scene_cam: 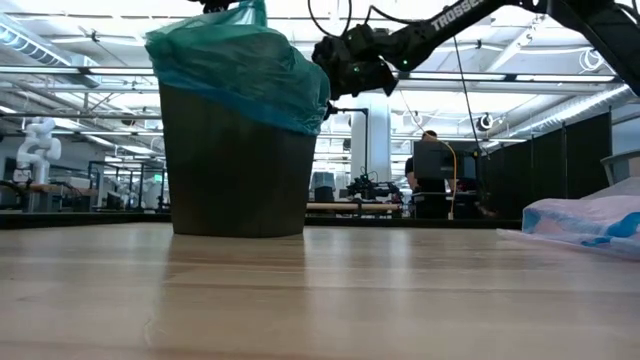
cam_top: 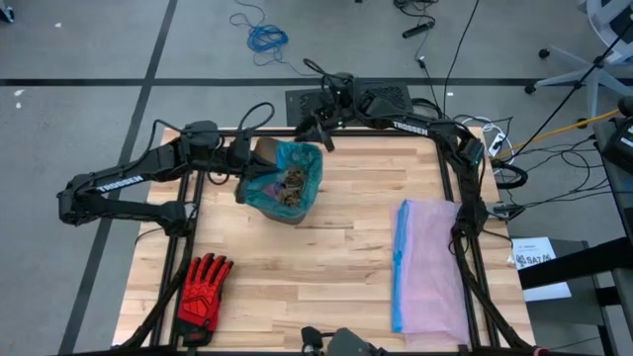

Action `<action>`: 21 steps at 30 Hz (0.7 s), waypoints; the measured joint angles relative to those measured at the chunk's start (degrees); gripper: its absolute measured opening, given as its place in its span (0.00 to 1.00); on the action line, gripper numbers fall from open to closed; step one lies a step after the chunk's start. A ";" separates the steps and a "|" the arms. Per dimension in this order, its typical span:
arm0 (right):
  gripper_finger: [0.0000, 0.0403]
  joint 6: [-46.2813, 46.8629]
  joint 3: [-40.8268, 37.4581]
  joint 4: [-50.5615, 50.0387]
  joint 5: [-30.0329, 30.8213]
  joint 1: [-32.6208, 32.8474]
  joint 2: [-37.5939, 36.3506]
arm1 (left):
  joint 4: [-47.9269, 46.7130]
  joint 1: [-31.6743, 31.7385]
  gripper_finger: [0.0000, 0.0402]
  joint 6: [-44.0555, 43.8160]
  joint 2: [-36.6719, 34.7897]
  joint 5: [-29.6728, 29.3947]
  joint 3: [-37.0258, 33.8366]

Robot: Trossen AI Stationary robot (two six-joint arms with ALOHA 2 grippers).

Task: Place trash/remove bag and relplace
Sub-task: Remove the blue trash bag from the trash bin

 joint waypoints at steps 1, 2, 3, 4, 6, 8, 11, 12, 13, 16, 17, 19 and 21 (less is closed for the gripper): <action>0.30 -0.05 0.00 -0.72 -0.80 0.11 0.00 | 0.41 0.00 0.00 -0.04 0.00 0.00 0.00; 0.28 -0.83 0.00 -1.43 -0.81 0.34 0.00 | 0.73 0.00 0.00 -0.08 0.00 0.00 0.00; 0.26 -2.22 0.00 -2.22 -0.35 0.66 -0.02 | 0.88 0.00 0.00 -0.12 0.00 0.00 0.00; 0.23 -3.49 0.00 -2.81 0.28 1.05 -0.02 | 1.05 0.00 0.00 -0.12 0.00 -0.02 0.00; 0.15 -5.37 0.00 -2.91 2.20 1.76 0.00 | 1.57 0.00 0.00 -0.16 0.00 -0.02 0.00; 0.05 -8.14 0.00 -2.76 4.59 2.58 -0.05 | 1.87 0.00 0.00 -0.16 0.00 -0.02 0.00; 0.02 -11.64 0.02 -2.84 9.26 4.04 -0.45 | 1.78 0.00 0.00 -0.18 0.00 -0.34 0.00; 0.01 -12.76 0.02 -2.83 11.28 4.61 -0.55 | 1.64 0.00 0.00 -0.22 0.00 -0.75 0.00; 0.01 -13.93 0.02 -2.70 13.64 5.22 -0.79 | 1.53 0.00 0.00 -0.47 0.00 -1.38 0.00; 0.00 -18.39 0.02 -3.41 21.42 7.36 -1.82 | 1.00 0.00 0.00 -0.47 0.00 -4.44 0.00; 0.00 -20.03 0.02 -3.66 23.80 8.09 -2.18 | 0.77 0.00 0.00 -0.48 0.00 -5.43 0.00; 0.00 -22.85 -0.02 -4.47 27.88 9.81 -3.11 | 0.01 0.00 0.00 -0.49 0.00 -7.77 0.00; 0.00 -25.44 -0.04 -4.93 31.95 11.69 -4.28 | -0.59 0.00 0.00 -0.49 0.00 -9.76 0.00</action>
